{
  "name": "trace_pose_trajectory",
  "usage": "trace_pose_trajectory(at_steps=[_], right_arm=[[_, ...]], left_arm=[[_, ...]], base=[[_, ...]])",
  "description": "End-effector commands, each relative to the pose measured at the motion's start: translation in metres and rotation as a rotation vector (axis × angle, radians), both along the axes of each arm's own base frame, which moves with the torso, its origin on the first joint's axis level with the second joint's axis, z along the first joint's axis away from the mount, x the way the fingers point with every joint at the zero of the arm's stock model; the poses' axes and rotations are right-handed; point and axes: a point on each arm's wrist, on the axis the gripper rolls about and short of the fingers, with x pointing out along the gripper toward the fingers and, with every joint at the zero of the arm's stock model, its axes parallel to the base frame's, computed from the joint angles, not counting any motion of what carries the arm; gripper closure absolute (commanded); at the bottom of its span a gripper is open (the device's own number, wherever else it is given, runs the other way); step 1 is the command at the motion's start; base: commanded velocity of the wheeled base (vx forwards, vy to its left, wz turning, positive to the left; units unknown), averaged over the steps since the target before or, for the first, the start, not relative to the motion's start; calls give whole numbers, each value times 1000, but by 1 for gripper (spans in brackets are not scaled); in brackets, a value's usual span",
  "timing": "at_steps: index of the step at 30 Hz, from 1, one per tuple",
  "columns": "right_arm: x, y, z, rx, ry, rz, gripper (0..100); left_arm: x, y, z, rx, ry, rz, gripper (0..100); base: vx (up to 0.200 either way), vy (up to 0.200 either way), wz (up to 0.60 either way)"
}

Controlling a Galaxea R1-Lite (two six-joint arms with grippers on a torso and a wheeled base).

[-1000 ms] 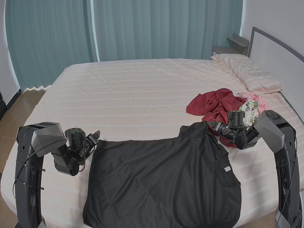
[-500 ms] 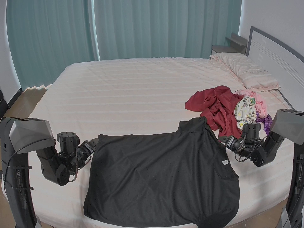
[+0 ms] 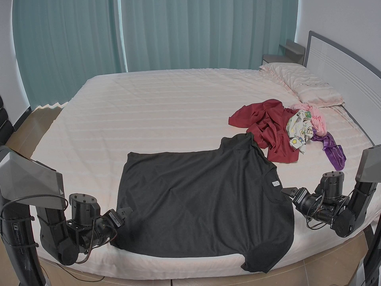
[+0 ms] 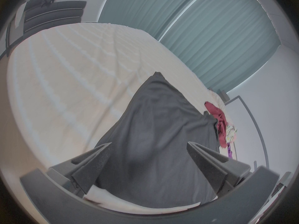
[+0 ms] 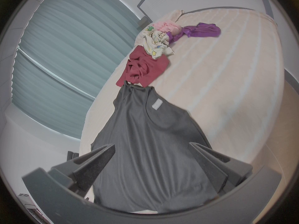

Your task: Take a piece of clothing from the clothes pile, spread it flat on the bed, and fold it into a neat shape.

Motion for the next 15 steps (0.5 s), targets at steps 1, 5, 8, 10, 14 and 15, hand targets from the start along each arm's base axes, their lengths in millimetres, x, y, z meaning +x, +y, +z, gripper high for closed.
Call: trace_pose_trajectory(at_steps=[1, 5, 8, 10, 14, 15], right_arm=[[-15, 3, 1, 20, 28, 27, 0], [-15, 8, 0, 82, 44, 34, 0], [-15, 9, -2, 95, 54, 34, 0], [-15, 9, -3, 94, 56, 34, 0], [-13, 10, -14, 87, 64, 35, 0], [-12, 10, -16, 86, 56, 32, 0]], left_arm=[[-12, -1, -1, 24, 32, -30, 0], [-20, 0, -8, 63, 79, -54, 0], [-18, -5, -25, 88, 126, -70, 0], [-18, -6, -29, 96, 138, -73, 0], [-13, -7, -47, 141, 162, -64, 0], [-12, -7, -47, 144, 155, -58, 0]], base=[[0, 0, 0], [0, 0, 0], [0, 0, 0], [0, 0, 0], [0, 0, 0], [0, 0, 0]])
